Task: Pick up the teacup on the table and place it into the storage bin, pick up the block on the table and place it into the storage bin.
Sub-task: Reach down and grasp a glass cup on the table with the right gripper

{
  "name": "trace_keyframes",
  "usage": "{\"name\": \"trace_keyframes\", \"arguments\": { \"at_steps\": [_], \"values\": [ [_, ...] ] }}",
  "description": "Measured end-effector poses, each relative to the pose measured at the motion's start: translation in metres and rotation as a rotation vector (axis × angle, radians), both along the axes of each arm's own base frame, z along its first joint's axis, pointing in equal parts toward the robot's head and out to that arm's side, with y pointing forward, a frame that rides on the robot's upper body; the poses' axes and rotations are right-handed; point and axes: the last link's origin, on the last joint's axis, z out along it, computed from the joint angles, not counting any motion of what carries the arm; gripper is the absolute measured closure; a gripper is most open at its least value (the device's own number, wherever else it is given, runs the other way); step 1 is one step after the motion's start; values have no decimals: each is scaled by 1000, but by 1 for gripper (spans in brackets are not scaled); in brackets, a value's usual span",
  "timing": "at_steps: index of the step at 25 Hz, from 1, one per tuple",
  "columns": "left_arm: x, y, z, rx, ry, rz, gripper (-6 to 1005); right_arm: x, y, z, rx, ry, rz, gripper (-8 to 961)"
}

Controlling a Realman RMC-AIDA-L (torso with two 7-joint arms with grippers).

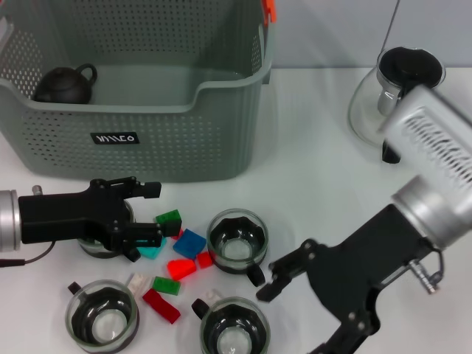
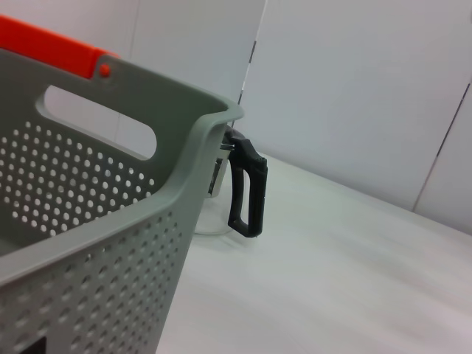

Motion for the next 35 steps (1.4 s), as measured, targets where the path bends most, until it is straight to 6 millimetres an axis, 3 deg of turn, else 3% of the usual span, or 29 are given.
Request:
{"name": "trace_keyframes", "arguments": {
  "at_steps": [11, 22, 35],
  "values": [
    [-3, 0, 0, 14, -6, 19, 140, -22, -9, -35, -80, -159, 169, 42],
    [-3, -2, -3, 7, -20, 27, 140, -20, -15, -67, -27, -270, 259, 42],
    [-3, -1, -4, 13, -16, 27, 140, -22, -17, -86, 26, -279, 331, 43]
  ]
}}
